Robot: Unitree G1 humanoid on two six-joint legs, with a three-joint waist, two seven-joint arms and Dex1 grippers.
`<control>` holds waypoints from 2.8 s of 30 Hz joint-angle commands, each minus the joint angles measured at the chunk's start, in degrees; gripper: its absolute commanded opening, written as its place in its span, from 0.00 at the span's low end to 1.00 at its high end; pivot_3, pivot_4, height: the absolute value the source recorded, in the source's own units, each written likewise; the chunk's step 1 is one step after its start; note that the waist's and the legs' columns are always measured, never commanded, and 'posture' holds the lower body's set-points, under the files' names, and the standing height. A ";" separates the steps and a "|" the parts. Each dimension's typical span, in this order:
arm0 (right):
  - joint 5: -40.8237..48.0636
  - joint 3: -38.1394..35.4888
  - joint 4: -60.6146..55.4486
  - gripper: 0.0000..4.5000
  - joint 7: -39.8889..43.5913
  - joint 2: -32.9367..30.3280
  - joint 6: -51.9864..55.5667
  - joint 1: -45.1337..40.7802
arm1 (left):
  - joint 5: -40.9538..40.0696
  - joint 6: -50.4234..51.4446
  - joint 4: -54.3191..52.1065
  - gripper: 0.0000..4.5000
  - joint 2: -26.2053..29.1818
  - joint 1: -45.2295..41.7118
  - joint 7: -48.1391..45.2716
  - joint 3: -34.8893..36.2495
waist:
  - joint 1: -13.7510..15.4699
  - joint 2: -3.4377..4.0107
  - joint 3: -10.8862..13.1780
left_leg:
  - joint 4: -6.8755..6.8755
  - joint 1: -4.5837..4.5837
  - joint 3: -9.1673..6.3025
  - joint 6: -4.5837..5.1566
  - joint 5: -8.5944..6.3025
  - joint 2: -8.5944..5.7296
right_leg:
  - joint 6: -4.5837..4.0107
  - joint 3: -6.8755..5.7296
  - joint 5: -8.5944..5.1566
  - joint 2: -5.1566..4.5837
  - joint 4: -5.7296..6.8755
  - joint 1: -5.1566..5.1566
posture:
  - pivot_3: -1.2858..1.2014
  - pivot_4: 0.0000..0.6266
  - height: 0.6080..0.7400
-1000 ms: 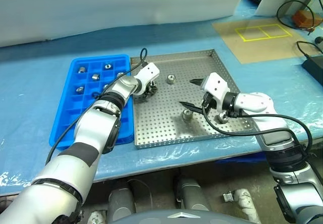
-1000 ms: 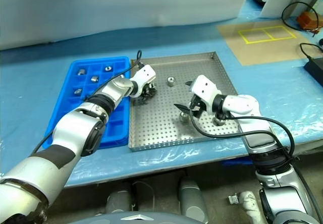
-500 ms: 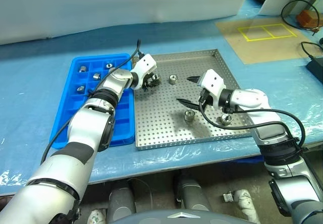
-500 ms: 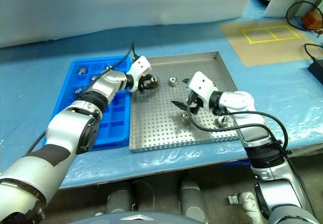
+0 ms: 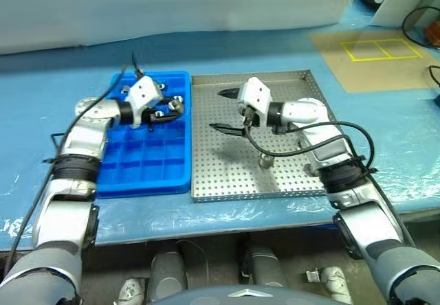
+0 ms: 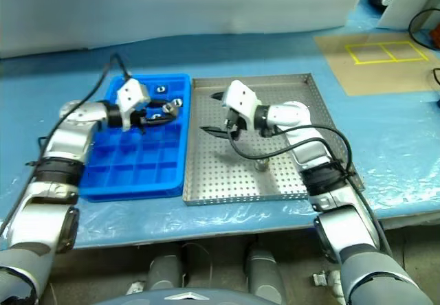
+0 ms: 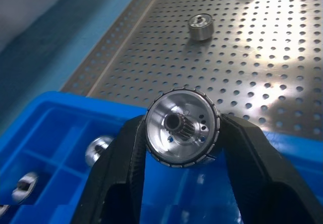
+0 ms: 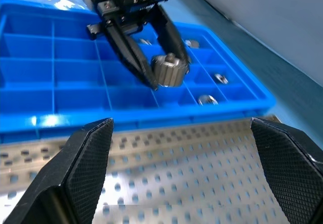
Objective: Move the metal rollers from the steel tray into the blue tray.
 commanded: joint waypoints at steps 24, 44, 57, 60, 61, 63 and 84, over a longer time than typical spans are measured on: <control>-2.11 2.38 19.74 1.00 7.93 13.93 -15.47 -10.12 | -16.49 19.34 -29.74 0.42 9.31 37.15 14.21 19.50 | 4.66 -0.03 0.00 | 0.10 -0.63 -0.18 -0.27 0.16 0.19 | -0.14 -0.32 -0.09 0.04 0.45 -0.65 | 0.63 0.24 1.00; -3.04 1.39 15.80 1.00 5.76 10.98 -13.48 -7.21 | -16.70 18.20 -17.42 0.58 7.58 30.23 12.63 12.86 | 4.62 -0.05 -0.04 | 0.19 -0.65 -0.19 -0.54 0.33 0.32 | -0.16 -0.44 -0.10 0.09 0.58 -0.62 | 0.59 0.24 1.00; -3.12 1.22 15.58 1.00 4.06 10.76 -13.22 -7.01 | -15.84 16.40 -18.18 0.94 8.20 25.30 14.70 11.89 | 4.54 -0.05 -0.04 | 0.21 -0.47 -0.19 -0.67 0.40 0.34 | -0.19 -0.42 -0.10 0.10 0.73 -0.51 | 0.59 0.24 1.00; -2.53 0.79 13.84 1.00 4.88 9.36 -11.95 -6.51 | -16.82 16.30 -18.54 0.94 7.21 21.51 13.14 10.04 | 4.77 -0.05 -0.04 | 0.26 -0.55 -0.19 -0.71 0.43 0.36 | -0.20 -0.47 -0.08 0.09 0.71 -0.51 | 0.56 0.24 1.00; -2.25 0.66 12.88 1.00 5.47 8.59 -11.32 -6.13 | -16.84 15.99 -18.08 0.94 6.84 20.25 12.16 9.12 | 4.87 -0.05 -0.04 | 0.32 -0.61 -0.19 -0.71 0.44 0.37 | -0.20 -0.50 -0.08 0.09 0.71 -0.51 | 0.55 0.24 1.00; -2.10 0.21 10.77 1.00 5.55 7.05 -9.77 -5.24 | -16.58 15.69 -16.56 0.94 6.34 17.69 9.07 6.38 | 4.68 -0.06 -0.05 | 0.45 -0.71 -0.20 -0.68 0.42 0.36 | -0.19 -0.51 -0.07 0.07 0.70 -0.51 | 0.54 0.24 1.00; -1.82 -11.88 -25.16 1.00 -7.92 -10.08 13.91 17.61 | -5.26 -10.22 29.51 0.94 -19.32 -17.58 -9.23 -9.96 | -2.89 -0.07 -0.05 | 0.74 -0.29 0.02 -0.20 0.21 0.08 | 0.36 0.24 0.26 0.10 0.52 -0.11 | 0.29 0.24 1.00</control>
